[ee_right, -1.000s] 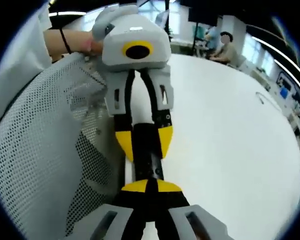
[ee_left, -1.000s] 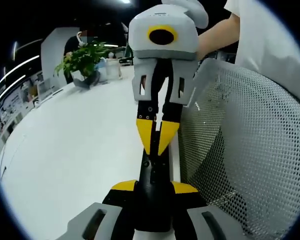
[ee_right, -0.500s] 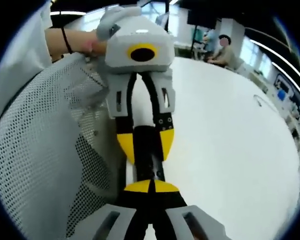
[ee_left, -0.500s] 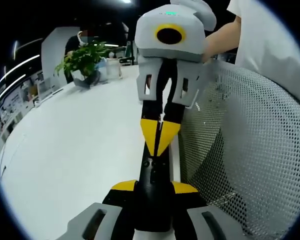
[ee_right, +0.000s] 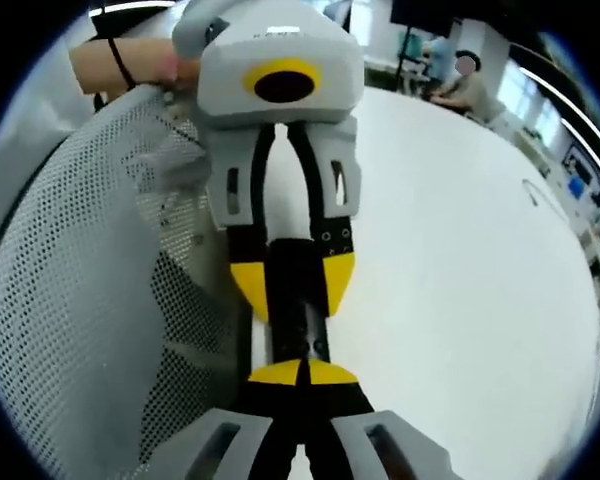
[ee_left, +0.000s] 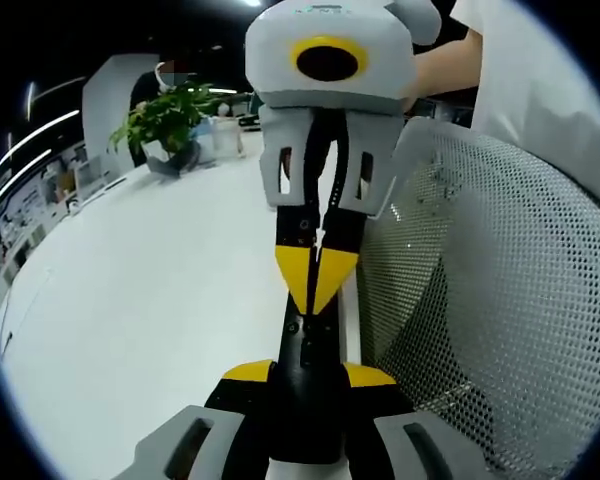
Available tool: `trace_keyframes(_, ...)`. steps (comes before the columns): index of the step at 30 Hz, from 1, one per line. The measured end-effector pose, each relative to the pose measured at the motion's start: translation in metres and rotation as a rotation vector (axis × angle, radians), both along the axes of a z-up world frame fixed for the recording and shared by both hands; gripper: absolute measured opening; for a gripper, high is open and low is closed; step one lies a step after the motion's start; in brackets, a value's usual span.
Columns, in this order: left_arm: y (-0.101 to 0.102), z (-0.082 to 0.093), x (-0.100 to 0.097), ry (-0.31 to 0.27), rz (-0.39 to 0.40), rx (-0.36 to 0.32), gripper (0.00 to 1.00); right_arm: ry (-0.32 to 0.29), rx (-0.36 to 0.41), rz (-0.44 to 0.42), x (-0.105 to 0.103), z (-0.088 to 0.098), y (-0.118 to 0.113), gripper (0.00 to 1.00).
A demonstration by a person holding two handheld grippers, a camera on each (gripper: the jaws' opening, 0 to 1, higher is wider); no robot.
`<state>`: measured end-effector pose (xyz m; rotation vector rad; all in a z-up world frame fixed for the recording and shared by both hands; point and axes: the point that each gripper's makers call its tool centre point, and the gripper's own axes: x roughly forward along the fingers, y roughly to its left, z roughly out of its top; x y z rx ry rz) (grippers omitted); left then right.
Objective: Press the specified remote control buttons in sequence, fully releasing each button before pressing the next.
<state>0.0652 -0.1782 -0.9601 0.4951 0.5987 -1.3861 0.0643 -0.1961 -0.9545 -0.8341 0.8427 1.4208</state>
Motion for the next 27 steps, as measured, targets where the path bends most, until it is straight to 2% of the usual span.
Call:
trace_keyframes(8,0.000,0.000,-0.001,-0.002,0.002,0.002,0.24,0.064,0.035,-0.035,0.001,0.002,-0.001,0.00)
trace_keyframes(14,0.000,0.000,0.000,0.001,0.002,-0.001,0.24,0.032,0.009,-0.015,0.001,0.001,-0.007,0.00)
trace_keyframes(27,0.000,0.001,0.000,0.003,0.002,-0.002,0.24,0.045,0.003,-0.043,0.002,0.000,-0.012,0.00)
